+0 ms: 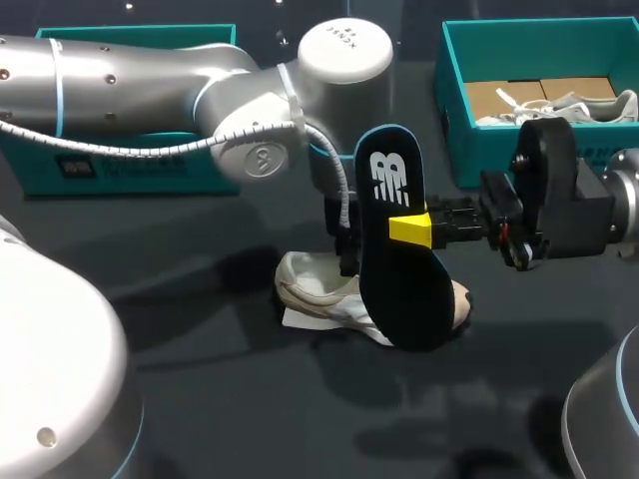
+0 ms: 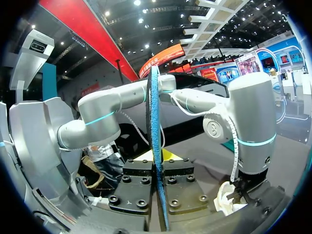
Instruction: Take the shoe out of the shoebox, open the shoe tongue, remove and reinsert the insole, then place the shoe into the shoebox
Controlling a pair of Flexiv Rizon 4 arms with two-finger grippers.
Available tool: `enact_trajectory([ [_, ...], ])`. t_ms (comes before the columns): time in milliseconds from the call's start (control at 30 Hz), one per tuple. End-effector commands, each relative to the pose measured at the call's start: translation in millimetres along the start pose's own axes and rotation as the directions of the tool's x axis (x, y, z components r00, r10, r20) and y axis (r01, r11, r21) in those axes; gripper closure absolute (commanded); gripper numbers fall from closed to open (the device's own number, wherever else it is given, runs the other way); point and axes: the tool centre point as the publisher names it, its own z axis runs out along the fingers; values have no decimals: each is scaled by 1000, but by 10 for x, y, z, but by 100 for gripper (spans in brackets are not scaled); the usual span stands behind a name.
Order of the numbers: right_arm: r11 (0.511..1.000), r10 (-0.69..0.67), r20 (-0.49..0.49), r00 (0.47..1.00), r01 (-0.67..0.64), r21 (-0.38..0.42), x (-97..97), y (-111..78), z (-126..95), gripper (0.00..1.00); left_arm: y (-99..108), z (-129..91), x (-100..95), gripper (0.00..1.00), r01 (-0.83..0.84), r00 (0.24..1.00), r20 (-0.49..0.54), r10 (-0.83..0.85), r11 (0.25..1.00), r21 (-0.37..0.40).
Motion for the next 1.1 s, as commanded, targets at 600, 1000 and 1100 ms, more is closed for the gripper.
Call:
enact_trajectory([
  [600,1000,-1,116,993,1,-4,92,-24,-14,100,28,-137,47,100,-90,993,-71,90,996,1],
  [1000,1000,-1,116,993,1,-4,92,-24,-14,100,79,-474,135,100,-356,932,-38,359,932,73],
  [1100,1000,-1,116,993,1,-4,92,-24,-14,100,79,-474,135,100,-356,932,-38,359,932,73],
])
